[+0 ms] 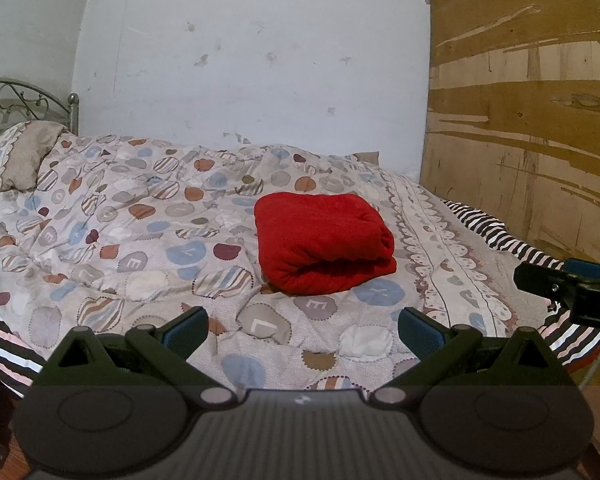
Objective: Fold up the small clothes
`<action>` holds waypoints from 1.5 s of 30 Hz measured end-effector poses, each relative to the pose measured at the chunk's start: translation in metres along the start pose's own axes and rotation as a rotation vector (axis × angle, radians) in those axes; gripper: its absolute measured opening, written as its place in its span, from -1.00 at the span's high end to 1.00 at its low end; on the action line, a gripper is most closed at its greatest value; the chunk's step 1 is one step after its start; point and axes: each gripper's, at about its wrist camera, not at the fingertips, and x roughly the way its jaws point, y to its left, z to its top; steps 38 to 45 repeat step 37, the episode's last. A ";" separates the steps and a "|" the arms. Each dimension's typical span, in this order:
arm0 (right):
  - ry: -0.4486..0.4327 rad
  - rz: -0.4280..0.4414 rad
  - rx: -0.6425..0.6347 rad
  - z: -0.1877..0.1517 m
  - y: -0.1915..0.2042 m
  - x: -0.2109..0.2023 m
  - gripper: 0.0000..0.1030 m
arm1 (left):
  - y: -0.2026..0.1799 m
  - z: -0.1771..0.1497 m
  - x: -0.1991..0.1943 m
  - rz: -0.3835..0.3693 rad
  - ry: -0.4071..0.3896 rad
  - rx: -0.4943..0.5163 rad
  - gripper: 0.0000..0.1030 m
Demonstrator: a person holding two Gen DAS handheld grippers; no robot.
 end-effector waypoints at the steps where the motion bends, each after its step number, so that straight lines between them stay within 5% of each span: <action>1: 0.000 -0.001 0.000 0.000 0.000 0.000 -0.99 | 0.000 -0.001 0.000 0.000 0.000 0.000 -1.00; 19: 0.002 -0.001 0.001 0.000 0.000 0.000 -0.99 | 0.000 -0.001 0.001 -0.016 0.006 0.003 -1.00; 25: 0.004 0.001 0.002 -0.003 0.001 0.001 -0.99 | -0.019 -0.007 -0.002 0.078 -0.013 0.071 -1.00; 45: 0.014 -0.001 0.008 -0.009 0.003 0.000 -0.99 | -0.028 -0.005 -0.006 0.051 -0.042 0.117 -1.00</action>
